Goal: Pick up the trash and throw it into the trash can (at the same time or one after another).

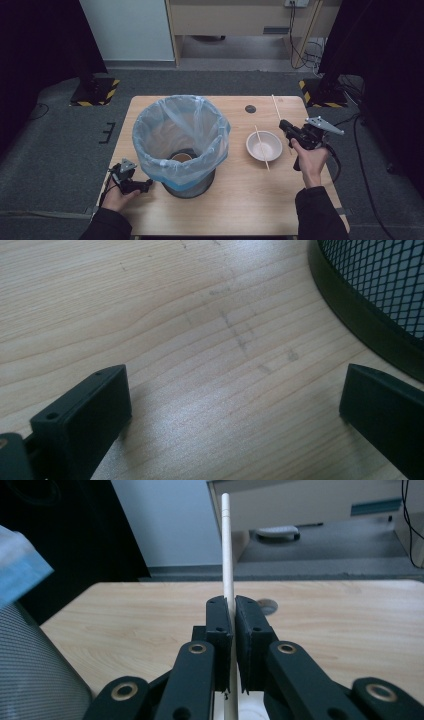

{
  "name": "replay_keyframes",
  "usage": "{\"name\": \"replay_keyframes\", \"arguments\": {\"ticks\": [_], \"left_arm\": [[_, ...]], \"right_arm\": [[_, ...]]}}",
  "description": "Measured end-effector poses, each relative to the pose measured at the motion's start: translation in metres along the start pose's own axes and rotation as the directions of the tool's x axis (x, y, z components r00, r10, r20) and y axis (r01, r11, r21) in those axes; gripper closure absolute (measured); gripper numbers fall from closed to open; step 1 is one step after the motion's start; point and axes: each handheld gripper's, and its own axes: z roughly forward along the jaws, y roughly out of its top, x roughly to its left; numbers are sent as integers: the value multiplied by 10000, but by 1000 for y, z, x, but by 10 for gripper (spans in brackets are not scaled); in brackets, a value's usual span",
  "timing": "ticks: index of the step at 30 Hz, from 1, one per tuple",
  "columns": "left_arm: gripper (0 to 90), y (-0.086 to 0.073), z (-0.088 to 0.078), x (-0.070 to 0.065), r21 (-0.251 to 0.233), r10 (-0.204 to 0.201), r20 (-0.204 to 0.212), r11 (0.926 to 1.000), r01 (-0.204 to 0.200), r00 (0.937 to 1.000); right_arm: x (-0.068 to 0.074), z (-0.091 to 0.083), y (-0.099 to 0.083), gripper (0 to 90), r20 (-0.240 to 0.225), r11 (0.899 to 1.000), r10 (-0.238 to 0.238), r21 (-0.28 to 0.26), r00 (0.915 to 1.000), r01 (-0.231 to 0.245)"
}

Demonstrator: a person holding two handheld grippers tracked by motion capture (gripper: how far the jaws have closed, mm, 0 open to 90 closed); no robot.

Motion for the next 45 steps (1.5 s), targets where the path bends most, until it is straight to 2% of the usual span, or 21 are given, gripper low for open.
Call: {"name": "replay_keyframes", "arguments": {"ticks": [8, 17, 32, 45], "left_arm": [[0, 0, 0, 0, 0, 4, 0, 10000, -4, 10000], [0, 0, 0, 0, -3, 1, 0, 10000, -1, 10000], [0, 0, 0, 0, -3, 3, -1, 10000, -3, 10000], [0, 0, 0, 0, -2, 5, -1, 10000, -5, 10000]], "right_arm": [[18, -11, 17, 857, -560, 9972, -219, -724, 9982, 178], [34, -26, 35, 857, -1316, 9867, -364, -1621, 9906, 147], [62, -45, 60, 857, -2292, 9670, -852, -2536, 9696, 250], [91, -43, 82, 857, -2967, 9537, -1144, -3000, 9481, 212]]}}
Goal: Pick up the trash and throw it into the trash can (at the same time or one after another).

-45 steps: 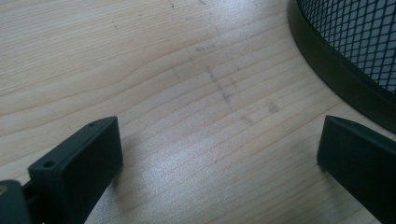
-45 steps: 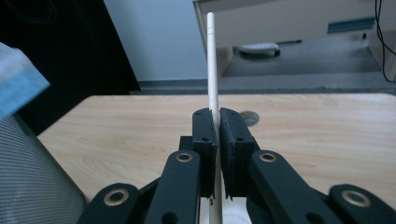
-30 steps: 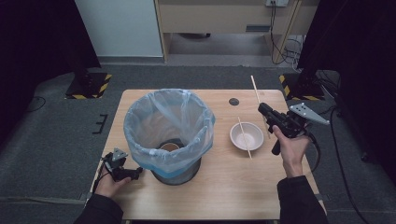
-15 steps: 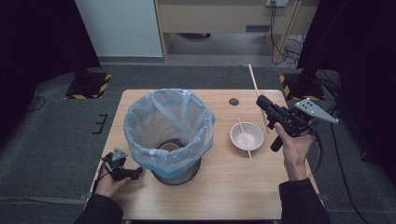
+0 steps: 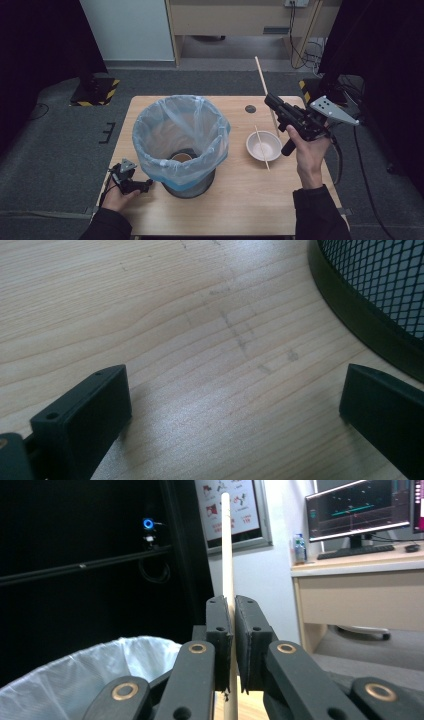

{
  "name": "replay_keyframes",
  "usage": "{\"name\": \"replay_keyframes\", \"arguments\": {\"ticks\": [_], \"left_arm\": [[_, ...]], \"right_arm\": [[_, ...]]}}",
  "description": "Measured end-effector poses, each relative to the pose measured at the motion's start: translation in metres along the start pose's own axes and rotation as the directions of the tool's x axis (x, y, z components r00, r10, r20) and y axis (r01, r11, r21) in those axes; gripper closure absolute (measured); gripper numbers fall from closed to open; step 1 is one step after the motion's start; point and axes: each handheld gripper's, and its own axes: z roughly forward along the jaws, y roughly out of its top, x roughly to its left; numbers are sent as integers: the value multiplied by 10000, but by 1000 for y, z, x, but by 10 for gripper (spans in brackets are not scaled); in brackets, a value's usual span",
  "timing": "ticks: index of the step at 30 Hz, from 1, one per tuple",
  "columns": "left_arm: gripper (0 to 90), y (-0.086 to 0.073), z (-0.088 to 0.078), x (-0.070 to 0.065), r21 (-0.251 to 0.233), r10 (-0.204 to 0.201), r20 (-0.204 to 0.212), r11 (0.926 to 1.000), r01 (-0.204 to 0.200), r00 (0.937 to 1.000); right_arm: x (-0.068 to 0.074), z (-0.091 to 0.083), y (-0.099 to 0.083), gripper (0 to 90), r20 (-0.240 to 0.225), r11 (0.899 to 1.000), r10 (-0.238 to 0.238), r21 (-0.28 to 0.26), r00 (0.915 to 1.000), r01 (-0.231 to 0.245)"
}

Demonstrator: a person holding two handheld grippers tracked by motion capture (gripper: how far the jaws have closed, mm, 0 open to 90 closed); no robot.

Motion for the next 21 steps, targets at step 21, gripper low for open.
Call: {"name": "replay_keyframes", "arguments": {"ticks": [21], "left_arm": [[0, 0, 0, 0, -1, -4, 2, 10000, 4, 10000]], "right_arm": [[45, 34, 18, 858, -1156, 9990, -189, -429, 9931, 140]]}}
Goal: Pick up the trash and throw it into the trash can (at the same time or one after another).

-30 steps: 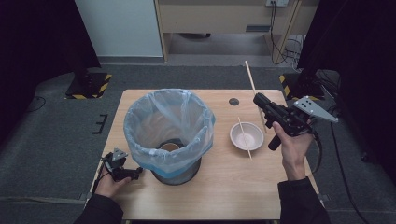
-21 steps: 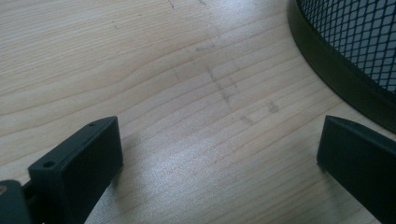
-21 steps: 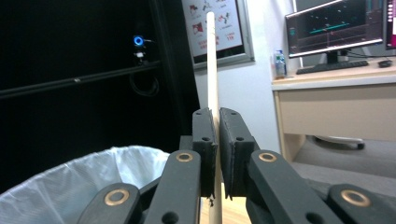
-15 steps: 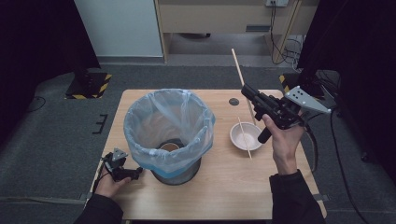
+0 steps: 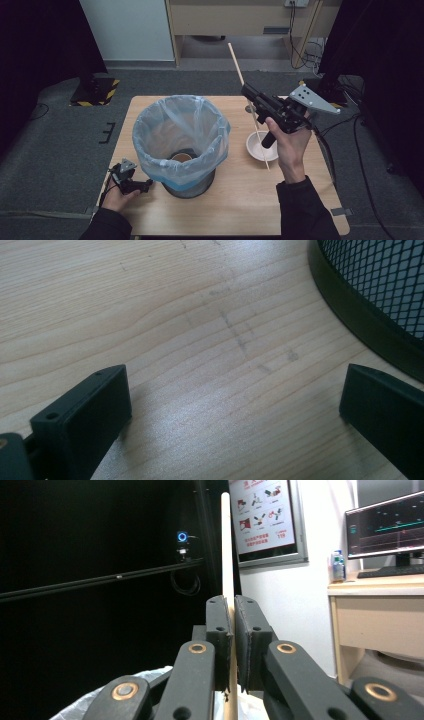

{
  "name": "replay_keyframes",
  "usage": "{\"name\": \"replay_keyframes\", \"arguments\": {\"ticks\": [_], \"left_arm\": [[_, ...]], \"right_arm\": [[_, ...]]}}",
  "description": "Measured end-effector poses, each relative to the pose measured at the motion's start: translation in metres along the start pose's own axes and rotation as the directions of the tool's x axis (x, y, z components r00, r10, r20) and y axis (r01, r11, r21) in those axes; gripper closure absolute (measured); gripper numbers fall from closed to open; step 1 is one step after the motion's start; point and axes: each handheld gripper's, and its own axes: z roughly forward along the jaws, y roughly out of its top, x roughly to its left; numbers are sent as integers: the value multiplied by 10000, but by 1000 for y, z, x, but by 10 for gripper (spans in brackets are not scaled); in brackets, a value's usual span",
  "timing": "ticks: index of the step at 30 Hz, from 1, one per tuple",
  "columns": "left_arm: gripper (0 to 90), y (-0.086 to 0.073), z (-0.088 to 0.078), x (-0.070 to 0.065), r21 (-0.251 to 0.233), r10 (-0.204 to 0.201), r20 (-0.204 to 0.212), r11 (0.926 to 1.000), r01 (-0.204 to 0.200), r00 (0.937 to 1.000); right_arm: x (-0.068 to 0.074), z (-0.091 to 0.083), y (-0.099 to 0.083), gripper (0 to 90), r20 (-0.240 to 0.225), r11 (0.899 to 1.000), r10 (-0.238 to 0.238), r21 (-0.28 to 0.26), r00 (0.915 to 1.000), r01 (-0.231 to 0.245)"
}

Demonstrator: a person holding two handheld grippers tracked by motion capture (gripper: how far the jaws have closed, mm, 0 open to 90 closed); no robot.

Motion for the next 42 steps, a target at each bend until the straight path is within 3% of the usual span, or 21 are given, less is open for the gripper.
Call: {"name": "replay_keyframes", "arguments": {"ticks": [26, 28, 42], "left_arm": [[0, 0, 0, 0, -4, 13, 12, 10000, -13, 10000], [0, 0, 0, 0, -3, 15, 11, 10000, -15, 10000], [0, 0, 0, 0, 0, 17, 16, 10000, -17, 10000]], "right_arm": [[37, 58, -10, 857, -813, 9996, 54, 264, 9967, -33], [38, 62, -13, 858, -913, 9995, 214, 242, 9956, -193], [43, 80, -36, 852, -965, 9961, 240, 863, 9950, -156]]}}
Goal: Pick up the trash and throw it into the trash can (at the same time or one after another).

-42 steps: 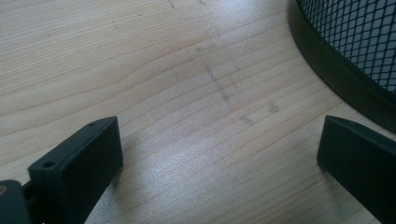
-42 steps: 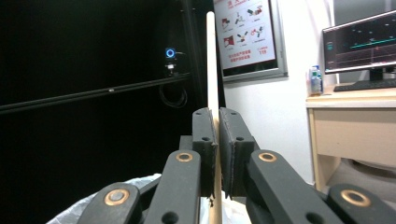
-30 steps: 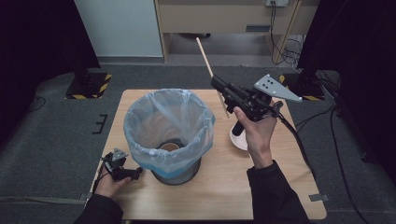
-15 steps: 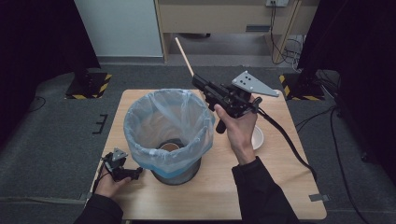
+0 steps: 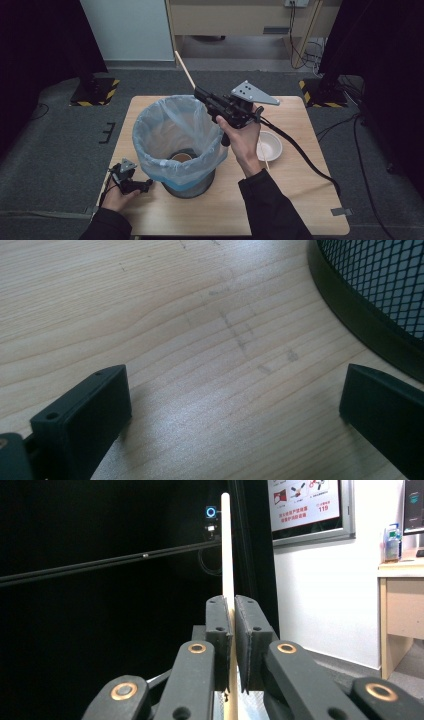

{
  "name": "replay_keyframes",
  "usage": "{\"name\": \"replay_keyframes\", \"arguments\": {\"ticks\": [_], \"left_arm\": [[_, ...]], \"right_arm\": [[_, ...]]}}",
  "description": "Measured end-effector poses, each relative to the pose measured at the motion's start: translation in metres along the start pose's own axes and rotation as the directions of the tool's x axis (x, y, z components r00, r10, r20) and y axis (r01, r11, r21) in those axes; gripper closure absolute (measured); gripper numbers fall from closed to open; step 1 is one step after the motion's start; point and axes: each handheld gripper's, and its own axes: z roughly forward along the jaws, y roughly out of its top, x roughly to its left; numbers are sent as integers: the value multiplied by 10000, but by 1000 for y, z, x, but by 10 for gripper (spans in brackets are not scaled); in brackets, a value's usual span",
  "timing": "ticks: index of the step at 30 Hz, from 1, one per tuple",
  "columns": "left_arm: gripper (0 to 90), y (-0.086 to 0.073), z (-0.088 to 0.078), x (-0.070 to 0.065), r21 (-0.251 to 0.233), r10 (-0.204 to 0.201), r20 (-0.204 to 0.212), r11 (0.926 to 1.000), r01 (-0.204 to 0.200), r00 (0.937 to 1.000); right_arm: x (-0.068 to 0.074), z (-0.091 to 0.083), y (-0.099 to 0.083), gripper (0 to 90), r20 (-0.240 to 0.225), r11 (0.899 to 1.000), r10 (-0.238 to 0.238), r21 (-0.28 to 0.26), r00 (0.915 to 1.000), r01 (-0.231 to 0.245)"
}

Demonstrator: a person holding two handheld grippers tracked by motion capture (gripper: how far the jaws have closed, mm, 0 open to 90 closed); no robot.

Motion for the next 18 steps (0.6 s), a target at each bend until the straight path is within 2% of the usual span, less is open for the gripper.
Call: {"name": "replay_keyframes", "arguments": {"ticks": [3, 6, 10, 16, 18], "left_arm": [[0, 0, 0, 0, -5, -3, 2, 10000, 3, 10000], [0, 0, 0, 0, -2, 2, 4, 10000, -2, 10000], [0, 0, 0, 0, 0, 3, 3, 10000, -3, 10000], [0, 0, 0, 0, -2, 3, 2, 10000, -3, 10000], [0, 0, 0, 0, -3, 2, 1, 10000, -2, 10000]], "right_arm": [[0, 3, -3, 782, -302, 9999, 111, 129, 9995, -108], [-1, 2, -2, 745, -372, 9994, -82, 346, 9993, 95], [-3, -6, 6, 713, -202, 9994, -257, 239, 9995, 262], [-10, -24, 25, 648, 298, 9975, -665, 241, 9973, 658], [-15, -33, 29, 637, 413, 9986, -533, 39, 9977, 532]]}}
